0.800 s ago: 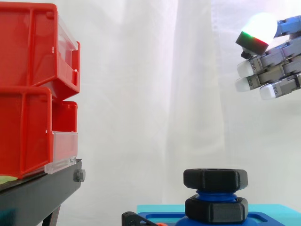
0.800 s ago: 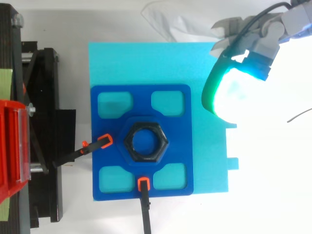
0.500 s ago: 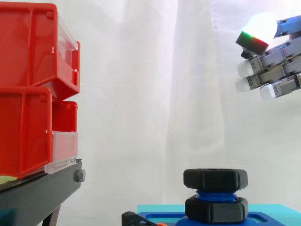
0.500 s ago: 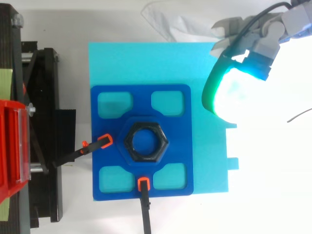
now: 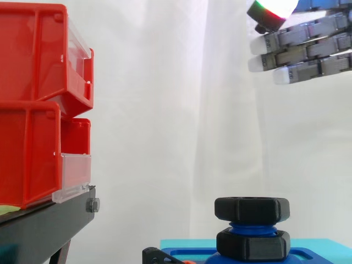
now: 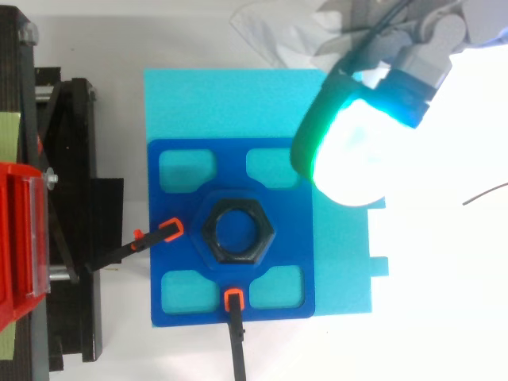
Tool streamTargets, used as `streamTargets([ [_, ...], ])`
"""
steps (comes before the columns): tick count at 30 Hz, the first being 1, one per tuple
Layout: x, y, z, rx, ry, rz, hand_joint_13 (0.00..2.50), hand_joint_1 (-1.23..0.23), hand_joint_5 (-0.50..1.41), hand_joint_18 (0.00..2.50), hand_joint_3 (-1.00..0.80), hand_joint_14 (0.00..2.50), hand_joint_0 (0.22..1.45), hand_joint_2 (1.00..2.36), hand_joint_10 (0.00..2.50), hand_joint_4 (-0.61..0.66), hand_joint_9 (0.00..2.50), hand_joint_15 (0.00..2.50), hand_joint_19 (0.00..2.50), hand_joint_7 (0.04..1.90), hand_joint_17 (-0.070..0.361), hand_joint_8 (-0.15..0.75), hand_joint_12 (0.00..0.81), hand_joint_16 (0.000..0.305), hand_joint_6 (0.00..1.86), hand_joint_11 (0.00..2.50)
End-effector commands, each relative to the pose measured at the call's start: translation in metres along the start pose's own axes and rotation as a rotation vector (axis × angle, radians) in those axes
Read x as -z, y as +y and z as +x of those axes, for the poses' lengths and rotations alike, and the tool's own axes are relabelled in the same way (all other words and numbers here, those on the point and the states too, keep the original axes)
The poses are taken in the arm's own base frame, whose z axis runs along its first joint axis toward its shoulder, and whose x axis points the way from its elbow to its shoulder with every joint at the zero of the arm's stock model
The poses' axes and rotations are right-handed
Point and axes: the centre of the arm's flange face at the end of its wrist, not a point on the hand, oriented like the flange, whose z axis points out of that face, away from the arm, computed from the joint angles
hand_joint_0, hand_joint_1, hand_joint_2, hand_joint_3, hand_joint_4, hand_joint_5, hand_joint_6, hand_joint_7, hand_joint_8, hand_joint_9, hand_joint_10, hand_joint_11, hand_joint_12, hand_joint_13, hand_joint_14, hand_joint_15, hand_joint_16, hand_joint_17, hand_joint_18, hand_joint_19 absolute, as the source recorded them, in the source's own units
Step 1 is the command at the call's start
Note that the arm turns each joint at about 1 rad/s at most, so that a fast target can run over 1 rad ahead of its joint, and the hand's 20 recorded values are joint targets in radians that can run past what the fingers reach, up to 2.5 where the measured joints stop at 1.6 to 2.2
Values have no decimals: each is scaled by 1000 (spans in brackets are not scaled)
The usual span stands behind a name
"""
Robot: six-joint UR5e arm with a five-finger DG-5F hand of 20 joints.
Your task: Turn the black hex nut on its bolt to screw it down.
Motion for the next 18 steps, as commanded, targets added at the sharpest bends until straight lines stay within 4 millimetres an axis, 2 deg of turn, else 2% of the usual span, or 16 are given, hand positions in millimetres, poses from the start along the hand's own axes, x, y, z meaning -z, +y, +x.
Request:
streamTargets([
  [1, -12, -7, 14, 110, -10, -16, 0, -497, -231, 0, -500, 0, 532, 1000, 0, 94, 211, 30, 296, 701, 120, 199, 285, 53, 502, 0],
  [10, -33, -39, 42, 237, 13, -13, 0, -497, -231, 0, -500, 0, 532, 1000, 0, 94, 211, 30, 296, 701, 120, 199, 285, 53, 502, 0],
  [13, -47, -65, 57, 288, 34, 15, 0, -497, -231, 0, -500, 0, 532, 1000, 0, 94, 211, 30, 296, 701, 120, 199, 285, 53, 502, 0],
  [18, -78, -88, 71, 339, 54, 29, 0, -497, -231, 0, -500, 0, 532, 1000, 0, 94, 211, 30, 296, 701, 120, 199, 285, 53, 502, 0],
])
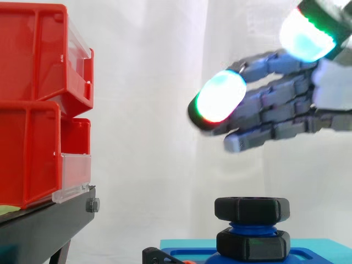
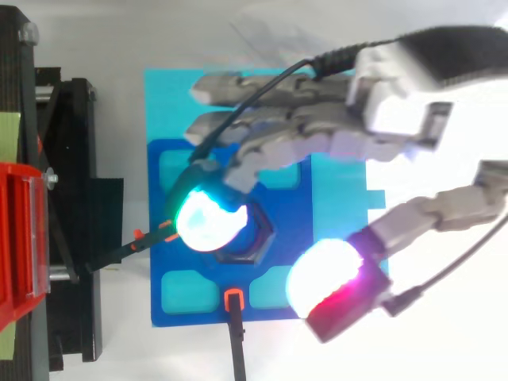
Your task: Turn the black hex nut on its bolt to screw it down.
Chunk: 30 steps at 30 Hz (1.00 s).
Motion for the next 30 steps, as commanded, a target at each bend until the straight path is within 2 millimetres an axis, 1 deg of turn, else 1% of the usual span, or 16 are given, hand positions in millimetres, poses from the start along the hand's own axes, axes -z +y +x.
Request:
streamTargets([
  [1, -25, -15, 16, 46, 20, 14, 0, -497, -231, 0, -500, 0, 532, 1000, 0, 94, 211, 30, 296, 701, 120, 199, 285, 53, 502, 0],
  [5, -49, -25, 29, 97, 30, 13, 0, -497, -231, 0, -500, 0, 532, 1000, 0, 94, 211, 30, 296, 701, 120, 199, 285, 53, 502, 0],
  [6, -51, -23, 29, 102, 25, 7, 587, -542, -166, 642, -457, 5, 604, 1002, 5, 226, 695, 135, 543, 693, 116, 322, 336, 51, 501, 221],
  [10, -54, -16, 32, 122, 10, -13, 596, -542, -165, 649, -458, 5, 604, 1002, 5, 226, 702, 141, 550, 694, 116, 324, 338, 51, 501, 216],
  [17, -55, -16, 35, 165, -1, -5, 604, -542, -163, 668, -458, 5, 604, 1001, 5, 233, 705, 142, 559, 693, 117, 327, 340, 52, 501, 224],
  [19, -56, -20, 39, 173, 6, -1, 610, -541, -162, 672, -459, 5, 604, 1002, 5, 234, 703, 150, 555, 698, 117, 326, 340, 52, 501, 223],
  [21, -56, -19, 40, 176, 7, -4, 583, -541, -161, 660, -460, 5, 604, 1002, 5, 231, 705, 129, 531, 699, 116, 324, 341, 52, 501, 219],
  [24, -57, -17, 43, 179, 12, -11, 373, -566, -161, 406, -472, 0, 585, 1001, 4, 230, 636, 24, 412, 693, 114, 322, 334, 51, 501, 159],
  [30, -57, -12, 49, 200, 32, -25, 327, -575, -162, 338, -486, 0, 563, 1001, 3, 233, 599, 4, 392, 696, 115, 326, 340, 51, 501, 150],
])
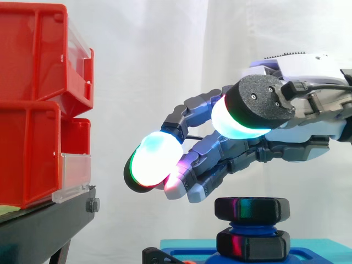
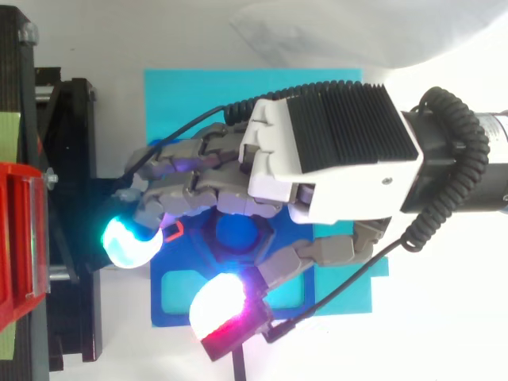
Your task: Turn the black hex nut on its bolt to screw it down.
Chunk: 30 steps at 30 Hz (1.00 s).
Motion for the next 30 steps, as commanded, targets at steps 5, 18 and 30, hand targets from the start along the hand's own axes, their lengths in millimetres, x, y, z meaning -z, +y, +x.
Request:
streamTargets([
  [5, -1, 10, 8, 33, 32, -34, 191, -532, -151, 101, -500, 0, 518, 1001, 2, 254, 491, 0, 328, 742, 117, 332, 355, 52, 501, 118],
  [18, 1, 14, 16, 73, 63, -39, 55, -479, -109, 0, -500, 0, 495, 1000, 2, 331, 325, 0, 314, 912, 117, 311, 346, 52, 501, 77],
  [30, 7, 10, 18, 182, 125, -48, 458, -513, -132, 398, -500, 2, 518, 1000, 5, 360, 560, 68, 397, 944, 121, 340, 362, 54, 501, 220],
])
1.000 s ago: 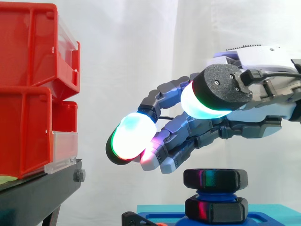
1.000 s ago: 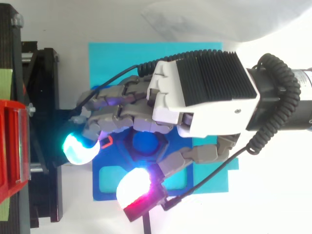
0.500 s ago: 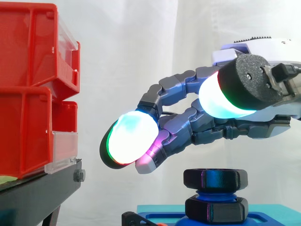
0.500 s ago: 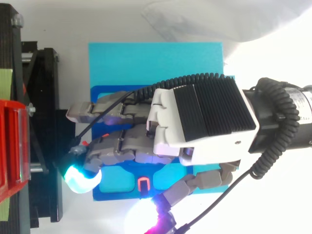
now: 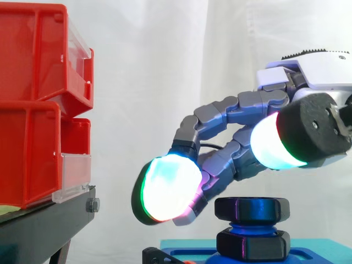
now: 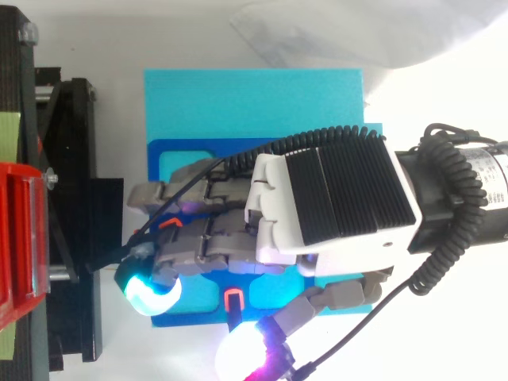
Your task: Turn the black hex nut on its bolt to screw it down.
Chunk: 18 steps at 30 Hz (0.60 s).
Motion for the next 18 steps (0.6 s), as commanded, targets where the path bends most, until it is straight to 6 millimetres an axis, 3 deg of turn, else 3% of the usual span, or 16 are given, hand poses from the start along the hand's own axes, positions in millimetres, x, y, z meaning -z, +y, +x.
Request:
streamTargets([
  [1, 2, -3, 1, 53, 21, -1, 496, -518, -135, 437, -500, 3, 522, 1000, 5, 357, 581, 98, 424, 940, 121, 341, 362, 54, 501, 243],
  [6, 4, -6, -2, 70, 20, 4, 687, -519, -148, 623, -500, 8, 532, 1000, 7, 330, 641, 211, 513, 902, 120, 335, 358, 53, 501, 306],
  [18, 5, -11, -6, 126, 13, 6, 822, -516, -154, 741, -500, 11, 544, 1001, 8, 321, 742, 296, 578, 888, 120, 334, 358, 53, 501, 409],
])
